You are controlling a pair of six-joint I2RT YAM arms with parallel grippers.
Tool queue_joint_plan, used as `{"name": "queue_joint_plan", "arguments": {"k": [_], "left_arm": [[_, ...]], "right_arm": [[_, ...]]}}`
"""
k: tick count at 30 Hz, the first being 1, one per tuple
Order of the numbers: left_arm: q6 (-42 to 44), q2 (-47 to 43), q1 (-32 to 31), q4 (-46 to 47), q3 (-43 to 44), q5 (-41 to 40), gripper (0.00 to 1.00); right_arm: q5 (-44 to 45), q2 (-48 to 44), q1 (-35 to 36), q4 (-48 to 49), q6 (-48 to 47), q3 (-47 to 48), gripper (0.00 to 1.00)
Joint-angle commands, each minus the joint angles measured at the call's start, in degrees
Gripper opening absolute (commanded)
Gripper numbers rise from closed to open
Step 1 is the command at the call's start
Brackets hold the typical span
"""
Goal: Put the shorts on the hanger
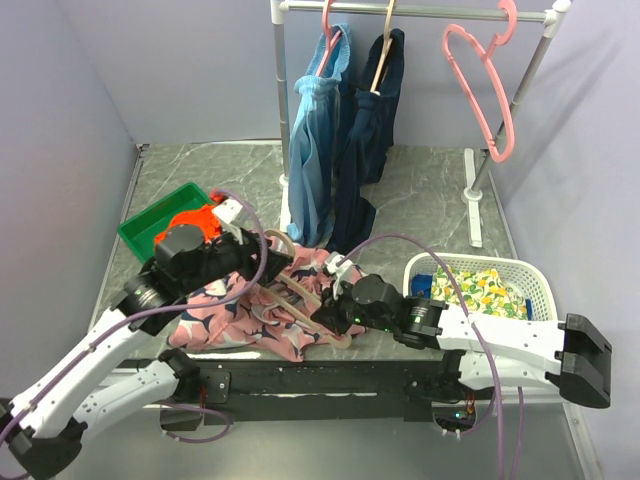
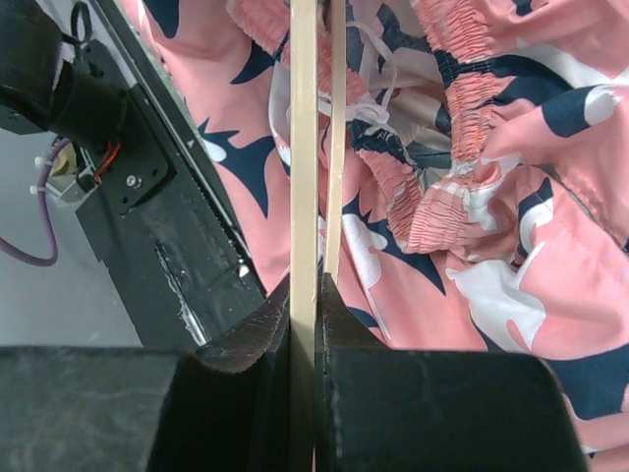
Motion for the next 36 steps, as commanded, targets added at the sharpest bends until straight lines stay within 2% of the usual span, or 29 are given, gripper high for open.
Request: {"name": "queue_joint_plan", "arguments": {"k": [1,3,8,11,15,17,20,22,23,24,26,27,28,30,31,34,36], "left_arm": [[-1.1,2.6,-2.3,6.1,0.4,0.5,0.78],[-2.0,3.3,-3.2,9.0,-0.7,-0.8,0.8],[-4.9,6.9,-4.8,14.1,-2.3,-2.6,0.79],[-6.4,8.6,-6.9,16.0,-2.9,-5.7,0.75],[-8.8,9.4,-8.7,16.1,-3.3,-11.5,0.62],[-9.7,8.5,-9.1,15.4,-3.6,-15.7,0.61],[-10.5,7.2,-9.2,16.5,-4.7,-17.4,0.59],[-10.4,6.9,-9.2,17.8,-5.1,-15.5,0.51],[-10.7,7.2,-9.1,18.2,-5.1,-15.3,0.44],[-10.6,7.3,-9.3,17.9,-4.9,-15.4,0.24],[-10.3,7.3,-9.4,17.0,-4.8,-16.5,0.11],[-10.1,6.6,-9.4,16.4,-4.9,-17.1,0.01],[-10.0,6.2,-9.4,16.0,-5.2,-17.9,0.01],[-9.6,4.5,-9.5,15.4,-5.7,-19.0,0.01],[-9.6,3.9,-9.4,15.1,-6.1,-19.4,0.01],[-9.5,2.2,-9.5,14.7,-7.0,-20.6,0.01],[-9.9,1.1,-9.5,14.4,-7.4,-21.7,0.01]], "right_arm": [[2.1,1.2,1.2,5.0,-0.6,3.4,0.0],[2.6,2.3,1.7,4.6,-0.8,4.1,0.0],[4.7,4.3,3.1,3.5,-1.0,5.4,0.0],[4.9,4.4,3.3,3.5,-1.0,5.6,0.0],[7.2,4.4,3.6,2.9,-0.9,5.7,0.0],[7.7,4.0,3.8,2.9,-1.0,5.6,0.0],[7.6,4.1,3.9,2.9,-1.0,5.2,0.0],[8.3,4.4,4.2,2.8,-1.0,5.5,0.0],[8.7,4.9,4.2,2.3,-0.8,6.0,0.0],[9.2,5.0,4.2,1.8,-0.4,6.3,0.0],[10.8,5.0,4.3,1.3,1.1,6.9,0.02],[11.3,4.6,4.3,-0.1,1.6,7.0,0.08],[12.2,3.5,4.2,-1.1,3.1,6.9,0.27],[12.3,2.0,4.2,-2.1,4.2,7.0,0.43],[12.4,0.0,4.3,-3.3,5.6,7.1,0.6],[15.7,-5.6,4.3,-5.6,9.6,7.0,0.76],[20.9,-8.8,4.2,-7.4,13.4,5.7,0.8]]}}
